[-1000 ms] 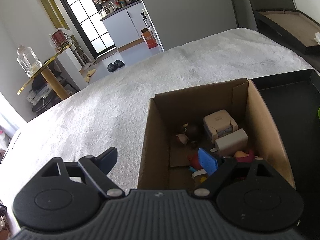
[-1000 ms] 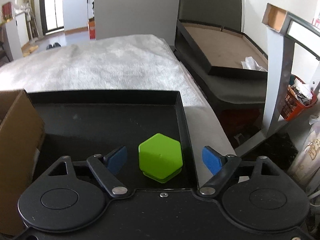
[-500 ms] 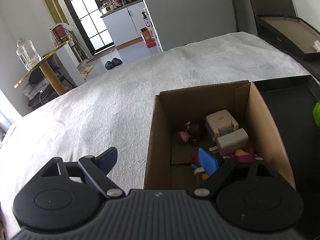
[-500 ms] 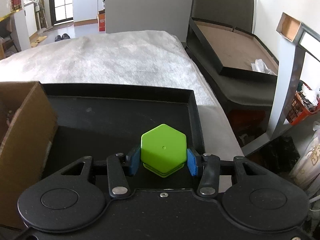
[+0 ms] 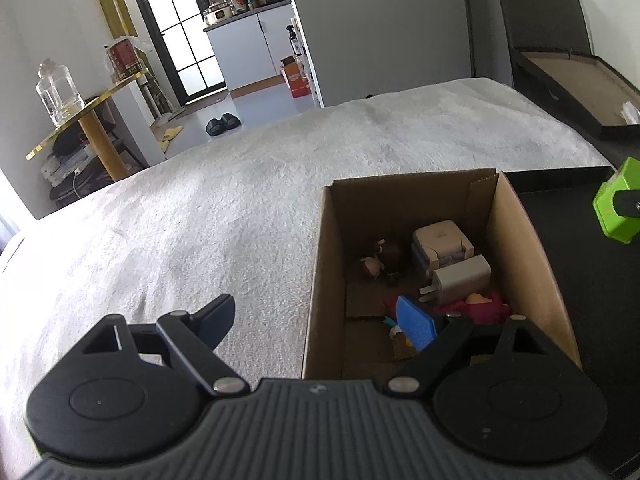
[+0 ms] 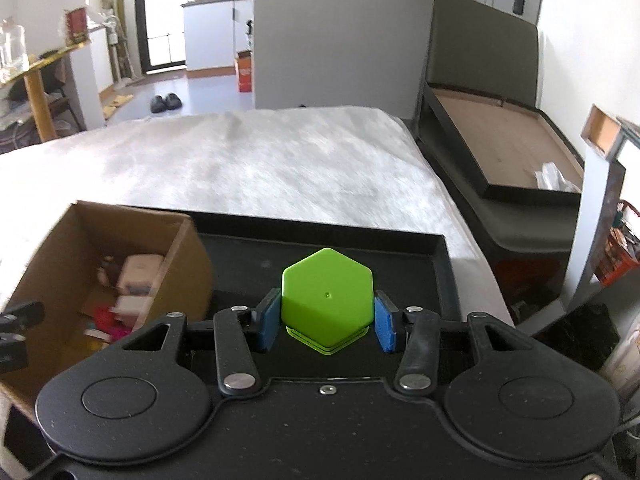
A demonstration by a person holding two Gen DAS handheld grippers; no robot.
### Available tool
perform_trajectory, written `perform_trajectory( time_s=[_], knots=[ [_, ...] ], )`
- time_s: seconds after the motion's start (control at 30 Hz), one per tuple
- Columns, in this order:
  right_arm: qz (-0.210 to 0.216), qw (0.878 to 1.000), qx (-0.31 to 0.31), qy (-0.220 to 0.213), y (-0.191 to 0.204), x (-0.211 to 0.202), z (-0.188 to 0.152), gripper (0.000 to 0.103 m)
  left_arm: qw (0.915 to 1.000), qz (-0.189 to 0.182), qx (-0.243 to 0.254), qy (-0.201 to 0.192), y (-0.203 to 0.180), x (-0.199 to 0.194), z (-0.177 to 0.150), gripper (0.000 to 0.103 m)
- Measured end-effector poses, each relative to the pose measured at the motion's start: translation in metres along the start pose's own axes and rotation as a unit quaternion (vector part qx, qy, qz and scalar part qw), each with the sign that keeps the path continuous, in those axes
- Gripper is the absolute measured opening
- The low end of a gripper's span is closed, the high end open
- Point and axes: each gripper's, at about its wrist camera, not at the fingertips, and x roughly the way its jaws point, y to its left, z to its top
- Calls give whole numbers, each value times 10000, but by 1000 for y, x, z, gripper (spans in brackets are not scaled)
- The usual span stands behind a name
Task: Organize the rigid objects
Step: 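Move the right gripper to the green hexagonal cup and close on it, then carry the green hexagonal cup with the right gripper into the box and release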
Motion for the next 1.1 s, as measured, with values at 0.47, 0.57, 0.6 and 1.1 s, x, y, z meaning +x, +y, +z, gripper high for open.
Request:
perform_trajectory(
  time_s=[0.47, 0.57, 0.6, 1.1],
  knots=[
    [380, 9989, -98, -261, 41, -29, 14, 46, 9991, -374, -197, -57, 13, -10, -9, 84],
    [527, 9982, -122, -250, 52, -32, 16, 46, 9988, -484, -109, -52, 13, -10, -13, 84],
    [562, 9979, -173, -260, 57, -32, 17, 46, 9986, -515, -84, -35, 13, -9, -15, 83],
    [1003, 9938, -485, -35, 112, -23, 15, 46, 9923, -1040, -320, 588, 32, 20, -31, 12]
  ],
)
